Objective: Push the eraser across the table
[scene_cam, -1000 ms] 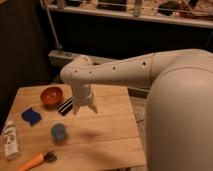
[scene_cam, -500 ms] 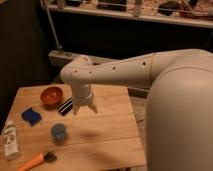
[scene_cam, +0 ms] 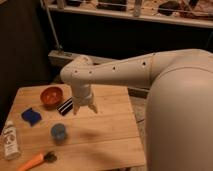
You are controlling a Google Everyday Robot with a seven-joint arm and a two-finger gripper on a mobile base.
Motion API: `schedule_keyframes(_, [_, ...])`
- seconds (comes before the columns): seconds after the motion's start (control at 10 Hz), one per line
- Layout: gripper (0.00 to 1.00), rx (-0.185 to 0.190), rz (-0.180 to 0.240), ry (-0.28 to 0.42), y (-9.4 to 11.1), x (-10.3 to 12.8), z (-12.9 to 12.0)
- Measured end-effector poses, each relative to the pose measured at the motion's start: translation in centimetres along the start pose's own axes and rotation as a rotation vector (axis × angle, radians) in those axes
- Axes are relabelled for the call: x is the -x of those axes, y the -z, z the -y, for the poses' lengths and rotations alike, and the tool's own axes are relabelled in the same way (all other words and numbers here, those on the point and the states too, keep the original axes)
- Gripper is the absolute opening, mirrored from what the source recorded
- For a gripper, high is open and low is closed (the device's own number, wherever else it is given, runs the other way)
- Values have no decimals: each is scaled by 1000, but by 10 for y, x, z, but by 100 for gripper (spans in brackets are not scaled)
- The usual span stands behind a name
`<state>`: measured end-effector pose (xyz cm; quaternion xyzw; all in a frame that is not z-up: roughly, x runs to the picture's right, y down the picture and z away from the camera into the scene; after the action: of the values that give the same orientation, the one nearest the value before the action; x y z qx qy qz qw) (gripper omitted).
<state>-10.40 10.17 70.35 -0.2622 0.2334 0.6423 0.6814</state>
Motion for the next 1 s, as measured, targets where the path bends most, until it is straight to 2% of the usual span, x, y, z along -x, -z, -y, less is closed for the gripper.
schedule_keyframes(0.7, [65,-5,0,2,1,1,0])
schedule_keyframes(0.8, [65,-28,23,21,6,10,-5])
schedule_keyframes(1.0, [65,-61,79,69,21,36,-32])
